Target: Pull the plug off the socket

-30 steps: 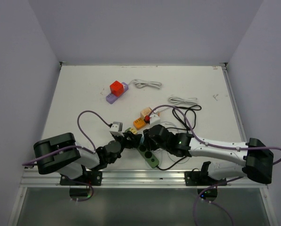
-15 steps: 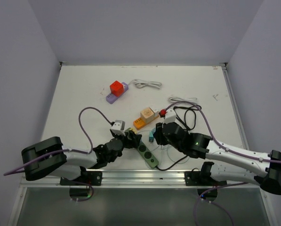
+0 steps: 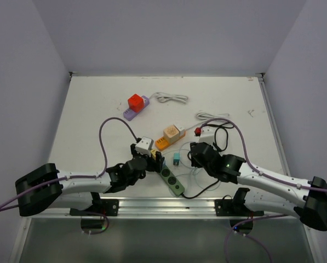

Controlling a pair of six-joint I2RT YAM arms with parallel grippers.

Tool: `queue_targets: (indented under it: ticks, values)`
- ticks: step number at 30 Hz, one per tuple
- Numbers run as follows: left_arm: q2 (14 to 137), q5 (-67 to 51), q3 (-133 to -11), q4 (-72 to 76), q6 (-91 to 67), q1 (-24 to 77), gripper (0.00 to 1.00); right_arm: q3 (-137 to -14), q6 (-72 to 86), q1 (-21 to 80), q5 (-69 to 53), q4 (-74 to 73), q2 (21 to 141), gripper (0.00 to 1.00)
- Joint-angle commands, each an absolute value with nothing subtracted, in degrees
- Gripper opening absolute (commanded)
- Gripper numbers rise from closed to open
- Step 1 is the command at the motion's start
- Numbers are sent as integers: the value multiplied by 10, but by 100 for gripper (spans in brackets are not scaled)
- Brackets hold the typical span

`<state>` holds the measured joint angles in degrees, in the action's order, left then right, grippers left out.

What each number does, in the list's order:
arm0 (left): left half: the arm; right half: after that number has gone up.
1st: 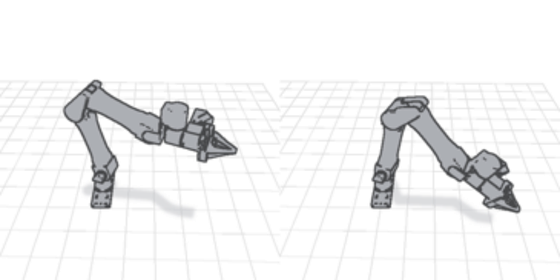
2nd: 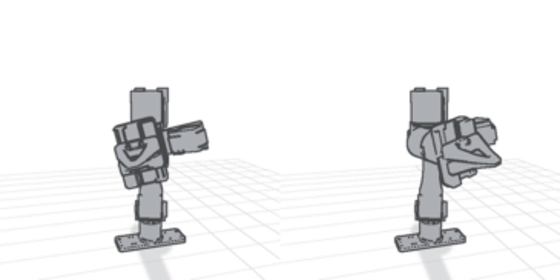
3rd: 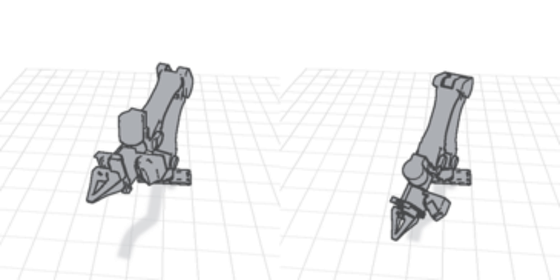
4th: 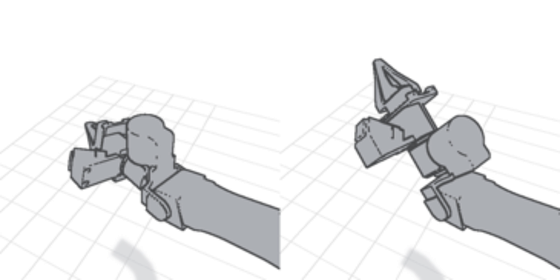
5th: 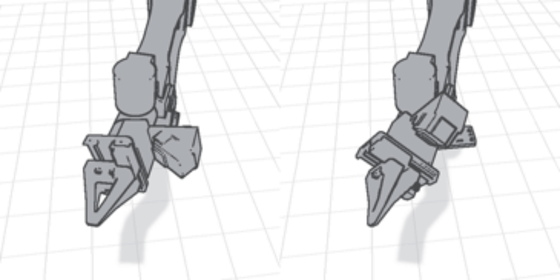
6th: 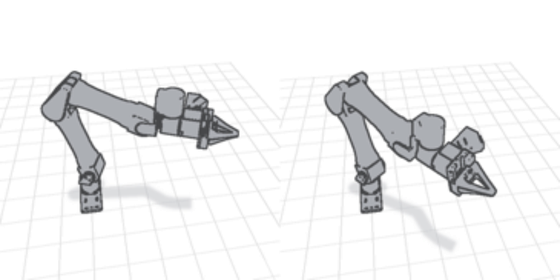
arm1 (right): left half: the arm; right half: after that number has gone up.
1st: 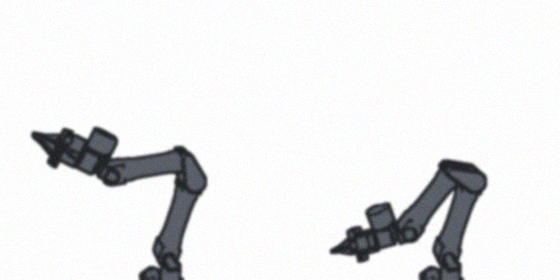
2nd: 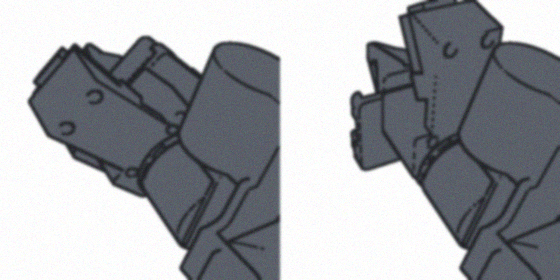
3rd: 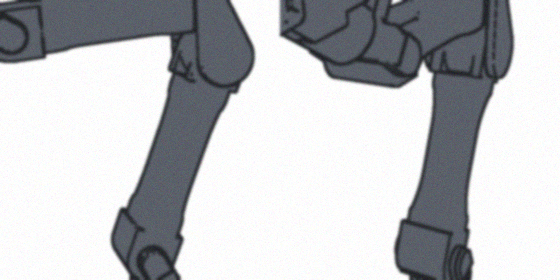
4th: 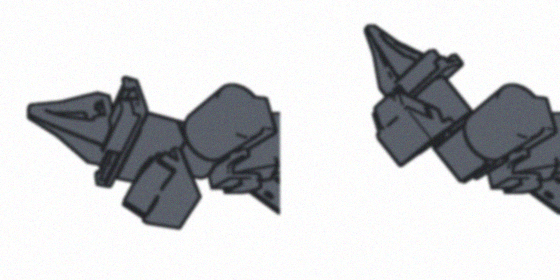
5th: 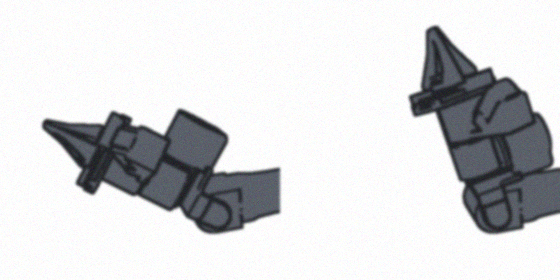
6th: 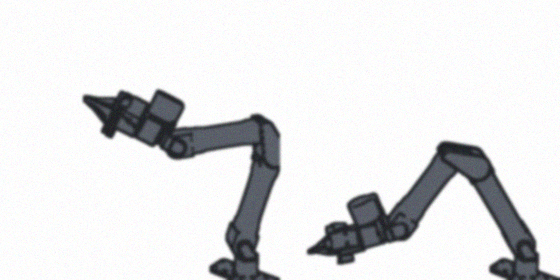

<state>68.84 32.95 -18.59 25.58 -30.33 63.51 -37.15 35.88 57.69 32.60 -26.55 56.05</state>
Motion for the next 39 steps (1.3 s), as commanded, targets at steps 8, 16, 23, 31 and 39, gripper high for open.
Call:
queue_targets:
  ticks: [8,16,23,31,39]
  values:
    - [661,324,-202,201,-265,635,89,-410,350,573,362,-259,635,56]
    - [613,307,-192,205,-248,633,89,-410,295,574,281,-195,590,60]
    - [542,292,-216,175,-212,629,90,-412,233,574,162,-155,582,66]
    - [459,283,-180,163,-216,621,89,-406,209,590,89,-102,602,85]
    - [437,266,-158,145,-232,571,90,-425,192,627,98,-75,657,93]
